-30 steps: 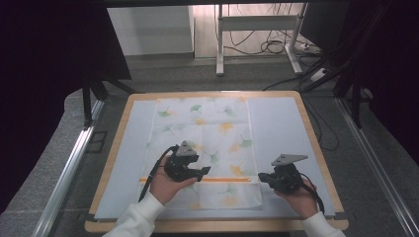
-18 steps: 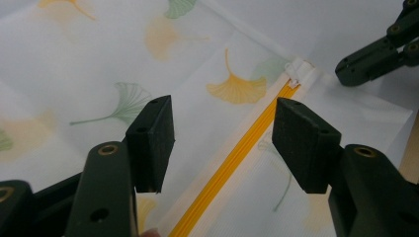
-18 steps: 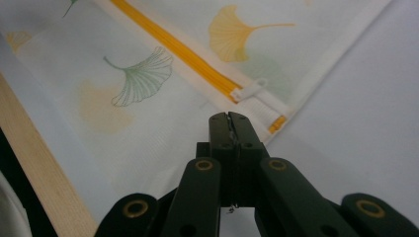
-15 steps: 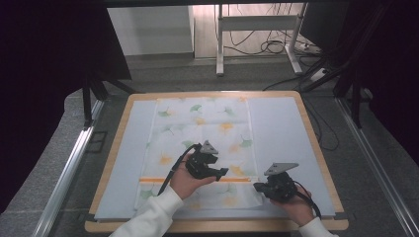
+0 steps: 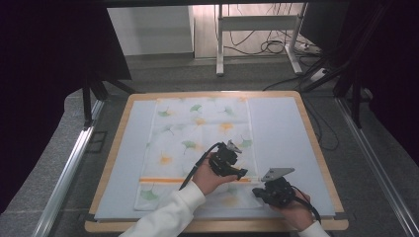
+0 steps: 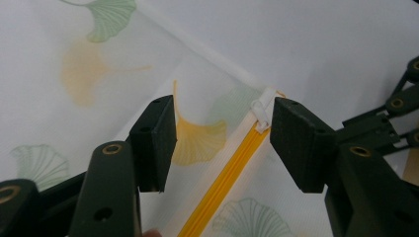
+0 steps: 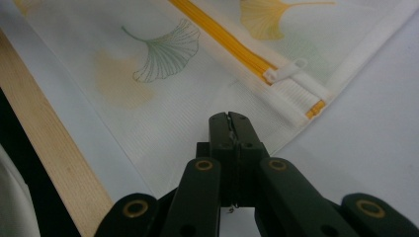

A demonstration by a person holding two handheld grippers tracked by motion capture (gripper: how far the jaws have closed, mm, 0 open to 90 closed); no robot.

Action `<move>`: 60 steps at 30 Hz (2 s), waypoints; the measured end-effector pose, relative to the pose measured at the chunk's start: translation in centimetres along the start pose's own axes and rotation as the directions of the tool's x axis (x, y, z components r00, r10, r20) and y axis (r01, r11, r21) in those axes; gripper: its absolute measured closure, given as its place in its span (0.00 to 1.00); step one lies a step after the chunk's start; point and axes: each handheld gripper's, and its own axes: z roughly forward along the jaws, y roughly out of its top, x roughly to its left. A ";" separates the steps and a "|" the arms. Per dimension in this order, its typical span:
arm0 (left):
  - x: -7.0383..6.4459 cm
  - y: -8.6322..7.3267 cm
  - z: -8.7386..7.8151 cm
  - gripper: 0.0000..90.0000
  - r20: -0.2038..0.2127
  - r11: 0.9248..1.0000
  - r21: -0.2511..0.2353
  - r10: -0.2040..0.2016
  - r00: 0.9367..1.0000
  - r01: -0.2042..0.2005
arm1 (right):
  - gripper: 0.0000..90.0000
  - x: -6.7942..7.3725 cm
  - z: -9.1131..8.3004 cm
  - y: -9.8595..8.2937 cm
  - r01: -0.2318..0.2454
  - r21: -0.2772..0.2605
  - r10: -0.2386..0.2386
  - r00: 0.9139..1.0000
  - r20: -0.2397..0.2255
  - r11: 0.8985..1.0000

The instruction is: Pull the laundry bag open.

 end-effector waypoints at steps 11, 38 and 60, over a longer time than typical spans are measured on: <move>-0.9 1.2 2.6 0.60 0.060 0.998 0.060 0.033 0.998 -0.036 | 0.99 0.0 0.3 -0.1 0.012 0.024 -0.012 1.000 0.003 1.000; -0.6 1.1 4.4 0.87 0.143 0.983 0.097 0.141 0.980 -0.155 | 0.99 -0.4 0.4 -0.2 0.005 0.017 -0.005 1.000 -0.006 1.000; -0.2 0.5 3.4 0.90 0.173 0.979 0.075 0.175 0.969 -0.190 | 0.99 -0.5 0.3 -0.2 -0.004 0.015 0.004 1.000 -0.004 1.000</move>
